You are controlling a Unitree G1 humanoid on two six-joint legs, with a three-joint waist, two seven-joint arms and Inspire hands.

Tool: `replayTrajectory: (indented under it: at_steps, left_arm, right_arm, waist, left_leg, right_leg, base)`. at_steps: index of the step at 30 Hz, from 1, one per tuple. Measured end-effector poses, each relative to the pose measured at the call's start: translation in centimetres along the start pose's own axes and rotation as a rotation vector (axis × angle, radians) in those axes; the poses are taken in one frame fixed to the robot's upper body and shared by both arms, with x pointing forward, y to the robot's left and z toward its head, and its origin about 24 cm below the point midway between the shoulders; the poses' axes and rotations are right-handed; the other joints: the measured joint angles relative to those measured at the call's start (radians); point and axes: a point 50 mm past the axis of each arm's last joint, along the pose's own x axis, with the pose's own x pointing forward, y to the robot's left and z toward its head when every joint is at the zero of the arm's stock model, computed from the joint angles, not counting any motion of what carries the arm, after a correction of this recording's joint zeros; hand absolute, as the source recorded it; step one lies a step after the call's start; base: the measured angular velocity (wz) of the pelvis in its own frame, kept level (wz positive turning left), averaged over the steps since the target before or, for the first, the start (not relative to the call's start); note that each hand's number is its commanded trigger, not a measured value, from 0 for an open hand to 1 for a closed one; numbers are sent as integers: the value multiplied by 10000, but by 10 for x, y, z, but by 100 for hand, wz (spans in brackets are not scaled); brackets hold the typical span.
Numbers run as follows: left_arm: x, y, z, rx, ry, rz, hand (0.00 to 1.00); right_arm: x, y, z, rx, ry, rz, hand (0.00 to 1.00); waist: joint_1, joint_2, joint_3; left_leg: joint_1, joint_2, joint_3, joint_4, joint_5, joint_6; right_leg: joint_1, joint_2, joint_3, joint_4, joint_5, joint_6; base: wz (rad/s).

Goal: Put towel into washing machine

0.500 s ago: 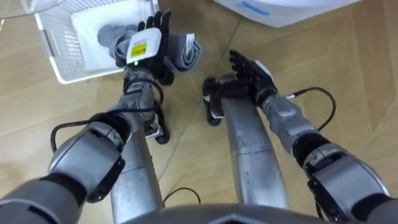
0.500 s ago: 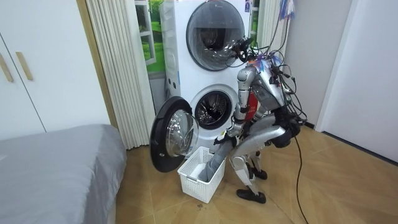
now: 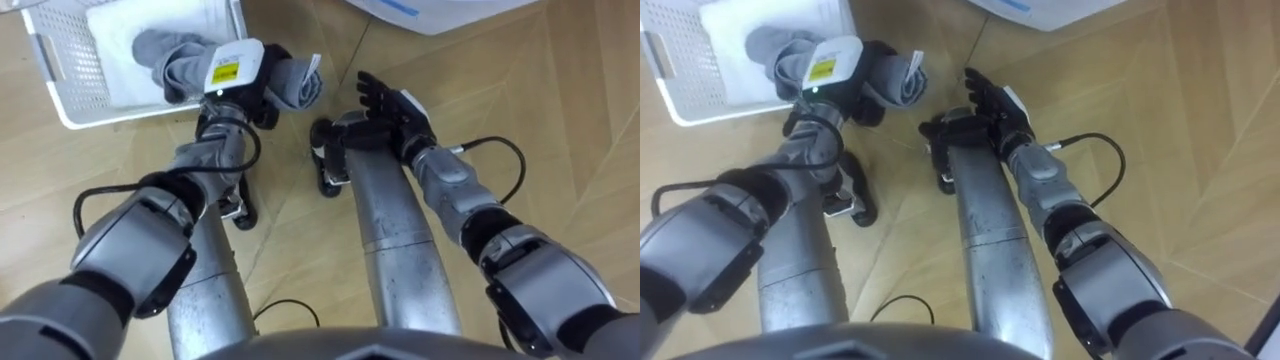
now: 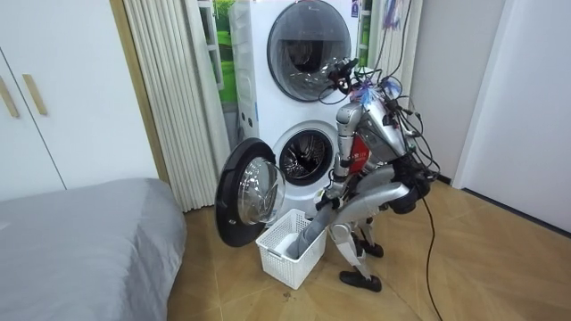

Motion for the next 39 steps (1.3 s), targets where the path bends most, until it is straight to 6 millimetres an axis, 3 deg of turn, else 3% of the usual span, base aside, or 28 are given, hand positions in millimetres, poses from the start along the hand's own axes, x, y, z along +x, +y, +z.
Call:
replayTrajectory:
  at_steps: [12, 18, 21, 23, 30, 32, 35, 39]
  left_arm:
    - [-4, -11, -1, 586, -271, -1490, 100]
    - [-13, -22, -6, 470, -134, -1840, 100]
    - [-23, -33, -11, 297, -47, -2059, 100]
    - [-27, -37, -13, 201, 38, -2156, 100]
    - [-27, -31, -14, -693, 141, -1561, 100]
    - [-21, -22, -9, -1668, 220, -942, 100]
    - [-15, -12, -1, -3692, 347, -359, 100]
    - [-13, -9, 6, -6782, 795, -436, 100]
  right_arm:
    - [-2, -2, -5, -290, 255, 57, 0]
    - [-10, -4, -23, -128, 765, -124, 0]
    - [-18, -5, -42, 47, 1329, -205, 0]
    - [-25, -9, -55, 13, 1826, -249, 0]
    - [-43, -25, -82, -256, 2970, -281, 0]
    - [-45, -31, -81, -618, 3057, -208, 0]
    - [-43, -32, -77, -1009, 2964, 54, 0]
    - [-38, -28, -70, -1701, 2842, 497, 0]
  waist:
    - [-19, -46, -20]
    - [32, -44, -69]
    - [64, -23, -121]
    - [230, 19, -197]
    - [625, 157, -209]
    - [725, 279, -189]
    - [955, 364, -200]
    - [1068, 368, -203]
  left_leg:
    - [364, -2, 3, -104, -115, 4]
    - [1121, -88, -6, -507, -89, 10]
    - [1980, -155, 41, -1218, 69, 8]
    - [2676, -192, 109, -1887, 223, 3]
    - [4819, -520, 355, -3864, 729, 59]
    - [5313, -655, 357, -4348, 872, 85]
    - [5649, -665, 423, -4805, 1026, 111]
    - [5922, -812, 450, -5206, 1162, 117]
  right_leg:
    - [343, 7, -7, -145, -71, -17]
    - [1107, -54, -30, -568, -49, 15]
    - [1997, -80, -27, -1241, 35, 68]
    - [2705, -88, -35, -1902, 159, 96]
    - [4763, -404, -80, -3515, 389, 177]
    - [5274, -565, -249, -3901, 414, 210]
    - [5590, -614, -268, -4304, 525, 251]
    - [5744, -791, -291, -4385, 586, 254]
  base:
    - [-2]
    - [2]
    - [7]
    - [4]
    - [13]
    - [16]
    - [5]
    - [9]
